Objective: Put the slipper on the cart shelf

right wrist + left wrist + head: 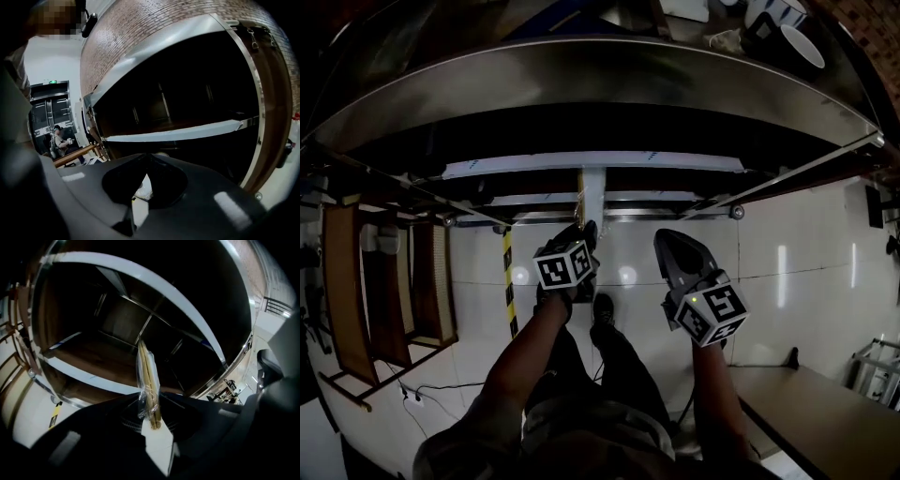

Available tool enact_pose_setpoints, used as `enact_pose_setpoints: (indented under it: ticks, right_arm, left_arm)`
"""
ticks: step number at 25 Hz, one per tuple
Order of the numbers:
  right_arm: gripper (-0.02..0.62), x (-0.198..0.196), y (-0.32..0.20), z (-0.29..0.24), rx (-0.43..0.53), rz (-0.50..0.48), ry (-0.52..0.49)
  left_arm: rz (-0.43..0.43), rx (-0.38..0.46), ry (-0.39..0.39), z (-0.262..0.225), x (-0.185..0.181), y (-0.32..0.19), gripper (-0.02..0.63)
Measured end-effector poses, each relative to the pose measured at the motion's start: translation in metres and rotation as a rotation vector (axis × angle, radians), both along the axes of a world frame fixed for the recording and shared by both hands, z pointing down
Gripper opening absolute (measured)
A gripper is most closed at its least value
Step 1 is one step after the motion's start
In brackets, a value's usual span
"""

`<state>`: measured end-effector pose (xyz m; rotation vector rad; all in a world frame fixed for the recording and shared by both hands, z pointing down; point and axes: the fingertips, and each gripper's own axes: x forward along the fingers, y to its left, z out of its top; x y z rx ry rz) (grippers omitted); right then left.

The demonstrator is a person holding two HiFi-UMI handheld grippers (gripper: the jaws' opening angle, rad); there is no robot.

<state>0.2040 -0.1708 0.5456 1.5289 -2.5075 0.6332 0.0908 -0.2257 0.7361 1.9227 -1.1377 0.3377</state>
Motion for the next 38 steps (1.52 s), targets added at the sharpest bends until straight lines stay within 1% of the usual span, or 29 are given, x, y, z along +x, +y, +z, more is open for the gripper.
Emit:
enact_pose_setpoints:
  ticks: [6,10,14,17,19,21,24,25,27,29,31,33,36,38]
  right_arm:
    - [-0.002,0.008,-0.027,0.048,0.005,0.019,-0.010]
    - [-0.002,0.016,-0.042,0.071,0.007,0.028,-0.013]
    - [-0.002,0.024,-0.050,0.084,0.004,0.041,-0.016]
    - [-0.002,0.029,-0.045,0.090,-0.017,0.044,-0.015]
    - [-0.002,0.033,-0.044,0.089,-0.023,0.047,-0.013]
    - [-0.002,0.037,-0.043,0.087,-0.024,0.054,-0.014]
    - [-0.002,0.036,-0.042,0.081,-0.018,0.050,-0.028]
    - [-0.002,0.035,-0.041,0.078,-0.016,0.047,-0.032]
    - [-0.002,0.033,-0.039,0.075,-0.017,0.041,-0.029]
    - [-0.002,0.032,-0.037,0.069,-0.015,0.038,-0.032]
    - [-0.002,0.030,-0.034,0.063,-0.014,0.034,-0.025]
    - [-0.002,0.025,-0.031,0.054,-0.011,0.028,-0.022]
    - [-0.002,0.014,-0.028,0.037,-0.005,0.006,-0.022]
    - [-0.002,0.007,-0.025,0.022,-0.002,-0.008,-0.024]
  left_arm:
    - [0.016,0.070,0.043,0.044,0.025,-0.064,0.078]
    - [0.025,0.090,0.052,0.068,0.044,-0.096,0.078]
    - [0.033,0.102,0.034,0.085,0.056,-0.117,0.080]
    - [0.020,0.105,-0.009,0.093,0.056,-0.123,0.086]
    - [0.015,0.101,-0.055,0.098,0.055,-0.126,0.108]
    - [0.020,0.099,-0.094,0.101,0.054,-0.127,0.146]
    - [0.043,0.111,-0.151,0.103,0.051,-0.127,0.240]
    - [0.054,0.119,-0.170,0.103,0.050,-0.127,0.264]
    - [0.074,0.140,-0.207,0.099,0.047,-0.126,0.289]
    - [0.086,0.175,-0.244,0.089,0.042,-0.125,0.336]
    - [0.099,0.206,-0.273,0.078,0.038,-0.121,0.351]
    - [0.112,0.216,-0.274,0.066,0.035,-0.114,0.356]
    - [0.115,0.222,-0.247,0.034,0.028,-0.099,0.353]
    - [0.123,0.236,-0.230,0.006,0.023,-0.083,0.311]
